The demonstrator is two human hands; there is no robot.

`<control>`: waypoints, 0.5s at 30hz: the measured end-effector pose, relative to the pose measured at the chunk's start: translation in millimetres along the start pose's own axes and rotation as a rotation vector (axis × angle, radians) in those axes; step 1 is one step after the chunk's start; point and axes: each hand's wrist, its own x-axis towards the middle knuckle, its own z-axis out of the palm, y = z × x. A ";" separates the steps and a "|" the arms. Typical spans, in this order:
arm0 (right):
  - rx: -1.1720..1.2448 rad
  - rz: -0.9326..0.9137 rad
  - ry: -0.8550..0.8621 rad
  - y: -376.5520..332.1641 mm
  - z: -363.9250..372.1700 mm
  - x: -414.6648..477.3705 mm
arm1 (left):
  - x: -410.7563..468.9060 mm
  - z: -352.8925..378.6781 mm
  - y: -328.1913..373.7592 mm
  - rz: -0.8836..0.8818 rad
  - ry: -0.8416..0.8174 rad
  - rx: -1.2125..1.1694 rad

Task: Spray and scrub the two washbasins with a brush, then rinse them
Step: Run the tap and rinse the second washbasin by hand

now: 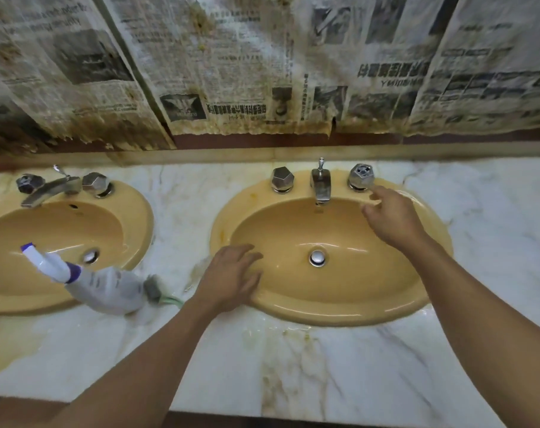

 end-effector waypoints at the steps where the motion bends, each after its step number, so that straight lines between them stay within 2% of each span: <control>1: -0.011 0.045 -0.003 6.9 -7.7 15.5 | 11.0 2.5 3.3 -0.024 -0.151 0.047; 3: -0.048 0.088 -0.021 13.1 -20.5 46.1 | 22.9 11.2 5.0 -0.016 -0.317 0.169; 6: -0.098 0.085 -0.091 5.4 -29.1 89.5 | 27.4 17.4 2.8 0.031 -0.250 0.225; 10: -0.239 0.007 -0.270 -11.3 -7.8 125.1 | 25.1 24.8 -2.4 0.028 -0.230 0.254; 15: -0.403 0.024 -0.286 -20.2 6.7 140.4 | 28.2 25.4 -5.4 0.049 -0.286 0.275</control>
